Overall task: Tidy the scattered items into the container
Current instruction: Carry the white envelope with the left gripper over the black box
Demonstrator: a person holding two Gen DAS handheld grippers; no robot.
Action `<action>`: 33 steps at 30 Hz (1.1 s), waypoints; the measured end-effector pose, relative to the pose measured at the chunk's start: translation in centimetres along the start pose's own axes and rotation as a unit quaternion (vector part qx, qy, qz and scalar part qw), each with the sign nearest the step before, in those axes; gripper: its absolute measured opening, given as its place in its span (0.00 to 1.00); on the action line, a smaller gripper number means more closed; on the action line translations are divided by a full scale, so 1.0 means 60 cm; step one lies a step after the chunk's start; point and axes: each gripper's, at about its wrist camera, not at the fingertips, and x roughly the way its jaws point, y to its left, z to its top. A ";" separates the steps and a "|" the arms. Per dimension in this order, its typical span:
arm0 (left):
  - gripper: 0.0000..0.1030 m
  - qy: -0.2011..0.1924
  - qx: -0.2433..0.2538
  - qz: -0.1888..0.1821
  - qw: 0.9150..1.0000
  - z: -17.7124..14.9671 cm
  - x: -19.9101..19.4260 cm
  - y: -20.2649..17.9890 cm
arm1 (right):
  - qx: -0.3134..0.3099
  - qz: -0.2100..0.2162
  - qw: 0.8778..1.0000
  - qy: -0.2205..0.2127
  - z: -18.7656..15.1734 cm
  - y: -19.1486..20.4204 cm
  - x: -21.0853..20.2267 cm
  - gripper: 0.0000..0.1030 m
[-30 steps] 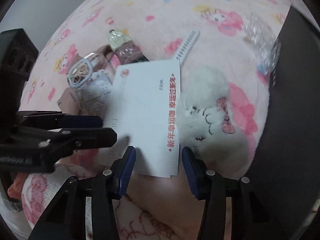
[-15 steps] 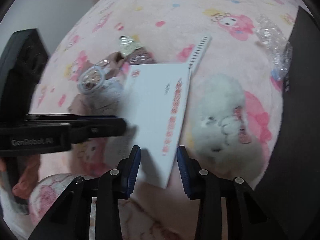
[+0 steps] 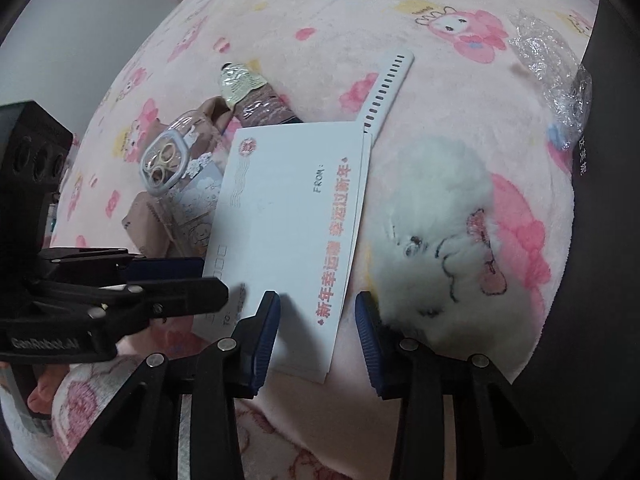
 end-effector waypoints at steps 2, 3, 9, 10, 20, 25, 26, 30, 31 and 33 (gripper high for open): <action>0.32 0.005 0.009 0.006 1.000 -0.005 0.005 -0.001 | -0.001 -0.003 1.000 -0.002 -0.004 -0.003 -0.004 0.34; 0.32 0.011 0.007 0.000 1.000 -0.005 0.007 0.004 | 0.002 -0.003 1.000 -0.001 -0.004 -0.008 -0.002 0.34; 0.34 0.022 -0.021 -0.056 0.998 0.007 0.016 0.020 | 0.005 0.007 1.000 0.009 -0.008 -0.017 0.011 0.34; 0.31 0.018 -0.022 -0.058 0.998 0.006 0.012 0.024 | 0.001 0.008 1.000 0.009 -0.010 -0.015 0.007 0.34; 0.27 0.001 -0.017 -0.066 0.998 0.002 0.000 0.041 | 0.010 -0.001 1.000 -0.007 -0.003 -0.008 0.007 0.34; 0.19 -0.016 -0.019 -0.054 0.998 0.001 -0.011 0.048 | 0.018 0.021 1.000 -0.004 0.003 -0.009 0.024 0.33; 0.19 -0.028 -0.013 -0.047 0.998 -0.003 -0.023 0.043 | 0.007 0.016 1.000 -0.012 -0.002 -0.004 0.011 0.32; 0.19 -0.079 0.009 -0.012 0.997 -0.015 -0.040 -0.024 | -0.011 0.024 0.999 -0.043 -0.024 0.017 -0.050 0.32; 0.19 -0.091 0.014 -0.012 0.996 -0.024 -0.057 -0.029 | -0.011 0.025 0.998 -0.055 -0.028 0.023 -0.068 0.32; 0.19 -0.115 0.025 -0.006 0.993 -0.036 -0.081 -0.054 | -0.012 0.033 0.997 -0.076 -0.032 0.031 -0.100 0.32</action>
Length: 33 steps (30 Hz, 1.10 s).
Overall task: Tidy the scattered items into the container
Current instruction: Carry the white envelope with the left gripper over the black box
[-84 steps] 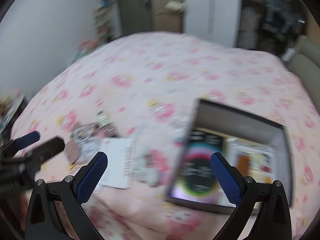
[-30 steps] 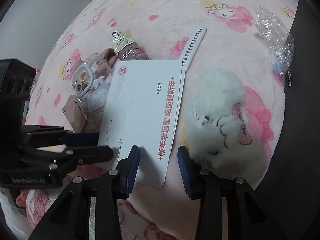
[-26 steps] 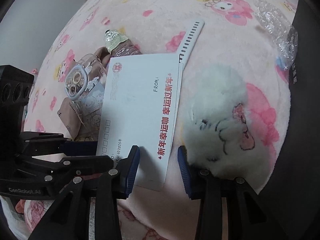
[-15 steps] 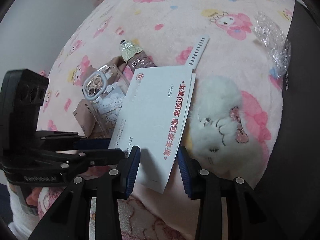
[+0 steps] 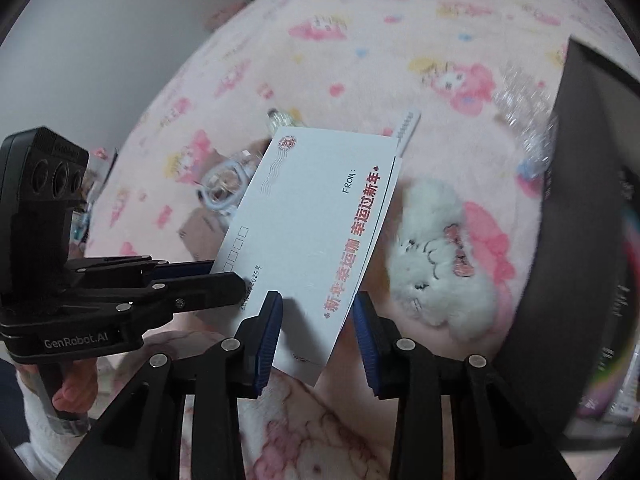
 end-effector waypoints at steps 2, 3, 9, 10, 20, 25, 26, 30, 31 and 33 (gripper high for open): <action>0.19 -0.017 0.007 0.000 1.000 -0.002 -0.020 -0.024 | -0.001 0.006 1.000 -0.016 0.005 0.018 -0.022 0.32; 0.19 -0.025 0.013 0.001 1.000 0.010 -0.003 -0.061 | -0.002 0.006 1.000 -0.025 0.005 0.024 -0.033 0.32; 0.19 -0.058 0.061 0.000 0.996 0.019 -0.027 -0.168 | 0.006 0.001 0.997 -0.076 -0.006 0.026 -0.111 0.32; 0.19 -0.060 0.069 -0.004 0.996 0.023 -0.027 -0.185 | 0.008 -0.004 0.996 -0.085 -0.011 0.016 -0.133 0.32; 0.19 -0.017 0.120 -0.052 0.991 0.091 0.075 -0.367 | 0.041 -0.066 0.991 -0.107 -0.028 -0.159 -0.264 0.32; 0.19 0.038 0.119 -0.031 0.992 0.116 0.176 -0.413 | 0.064 -0.071 0.993 -0.073 -0.013 -0.255 -0.242 0.32; 0.19 0.045 0.118 -0.023 0.992 0.115 0.189 -0.419 | 0.071 -0.064 0.993 -0.070 -0.010 -0.274 -0.233 0.32; 0.19 0.084 0.121 0.026 0.989 0.111 0.249 -0.430 | 0.101 -0.038 0.993 -0.052 -0.017 -0.320 -0.200 0.32; 0.19 0.086 0.125 0.035 0.988 0.109 0.254 -0.435 | 0.103 -0.036 0.993 -0.042 -0.020 -0.327 -0.186 0.32; 0.19 0.093 0.129 0.048 0.986 0.107 0.265 -0.445 | 0.112 -0.035 0.993 -0.027 -0.024 -0.338 -0.169 0.32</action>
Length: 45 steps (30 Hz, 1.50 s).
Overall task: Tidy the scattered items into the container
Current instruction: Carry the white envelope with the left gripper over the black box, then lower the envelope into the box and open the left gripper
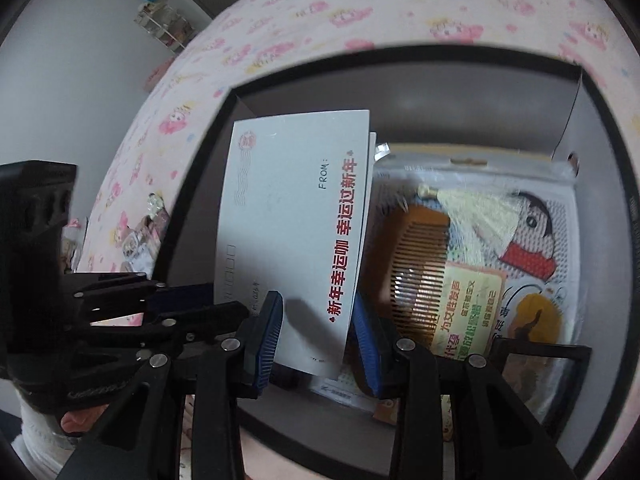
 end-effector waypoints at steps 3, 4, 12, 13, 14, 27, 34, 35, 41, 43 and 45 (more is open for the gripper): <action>0.24 0.015 0.004 0.036 0.999 0.004 0.012 -0.017 | 0.013 0.010 1.000 0.017 -0.002 -0.010 0.019 0.32; 0.24 0.020 0.009 0.046 0.999 0.004 0.016 -0.023 | 0.013 0.012 1.000 0.017 -0.002 -0.010 0.020 0.32; 0.42 -0.010 0.020 0.094 0.995 0.002 -0.007 -0.055 | 0.037 -0.005 0.999 -0.031 -0.001 -0.030 -0.034 0.31; 0.42 -0.020 0.020 0.088 0.996 0.003 -0.011 -0.062 | 0.037 -0.027 0.998 -0.048 -0.001 -0.032 -0.046 0.31; 0.42 -0.025 0.019 0.084 0.996 0.005 -0.012 -0.069 | 0.036 -0.046 0.996 -0.060 0.000 -0.032 -0.054 0.31; 0.60 -0.002 0.054 0.134 0.989 0.057 0.066 -0.144 | 0.042 -0.151 0.985 -0.074 0.021 -0.064 -0.053 0.36; 0.54 -0.003 0.027 0.188 0.982 0.042 0.043 -0.113 | 0.053 -0.149 0.985 -0.067 0.023 -0.072 -0.049 0.36; 0.54 0.000 0.024 0.185 0.982 0.038 0.037 -0.106 | 0.053 -0.149 0.985 -0.067 0.026 -0.072 -0.050 0.36; 0.44 -0.041 -0.005 0.135 0.990 0.062 -0.015 -0.091 | 0.043 -0.134 0.989 -0.054 0.066 -0.053 -0.038 0.36; 0.44 -0.053 -0.006 0.136 0.989 0.084 -0.015 -0.092 | 0.039 -0.126 0.990 -0.048 0.074 -0.048 -0.026 0.36; 0.42 -0.046 0.001 0.134 0.990 0.101 -0.007 -0.104 | 0.039 -0.148 0.987 -0.055 0.082 -0.047 -0.020 0.36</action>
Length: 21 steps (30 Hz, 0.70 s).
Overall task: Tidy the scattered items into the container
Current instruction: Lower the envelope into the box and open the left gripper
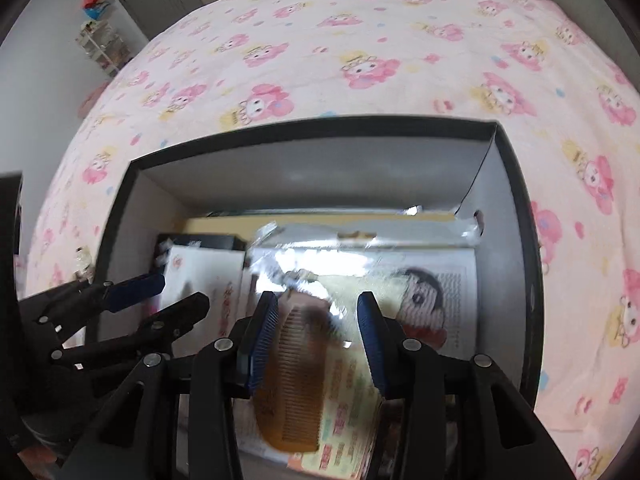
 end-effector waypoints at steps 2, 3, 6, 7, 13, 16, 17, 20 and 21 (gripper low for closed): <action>0.43 0.002 0.023 -0.008 1.000 0.007 0.024 -0.024 | 0.002 -0.031 0.999 -0.013 0.005 -0.006 0.001 0.36; 0.44 0.005 0.033 -0.014 0.999 0.015 0.048 -0.018 | 0.008 -0.037 0.999 -0.016 0.005 -0.010 0.000 0.36; 0.51 0.004 0.048 0.011 0.999 0.012 0.068 -0.040 | 0.027 -0.026 0.999 -0.015 0.002 -0.026 0.001 0.36; 0.53 0.001 0.049 0.025 0.998 0.013 0.067 -0.042 | 0.026 -0.020 0.999 -0.012 -0.002 -0.028 0.003 0.36; 0.58 0.029 0.017 0.065 0.997 0.004 0.071 -0.002 | 0.009 -0.010 1.000 0.000 -0.016 -0.012 0.010 0.36; 0.56 0.033 0.004 0.039 0.999 0.003 0.065 0.013 | -0.014 -0.018 1.000 0.000 -0.022 0.007 0.014 0.36; 0.54 0.031 0.005 0.035 0.999 0.004 0.062 0.014 | -0.018 -0.019 1.000 0.000 -0.024 0.012 0.015 0.37; 0.53 0.011 0.002 0.020 1.000 0.015 0.051 0.018 | -0.009 -0.016 1.000 -0.009 -0.022 0.006 0.009 0.37; 0.53 0.006 -0.010 0.001 1.000 0.024 0.050 0.024 | -0.005 -0.016 1.000 -0.012 -0.021 0.002 0.006 0.37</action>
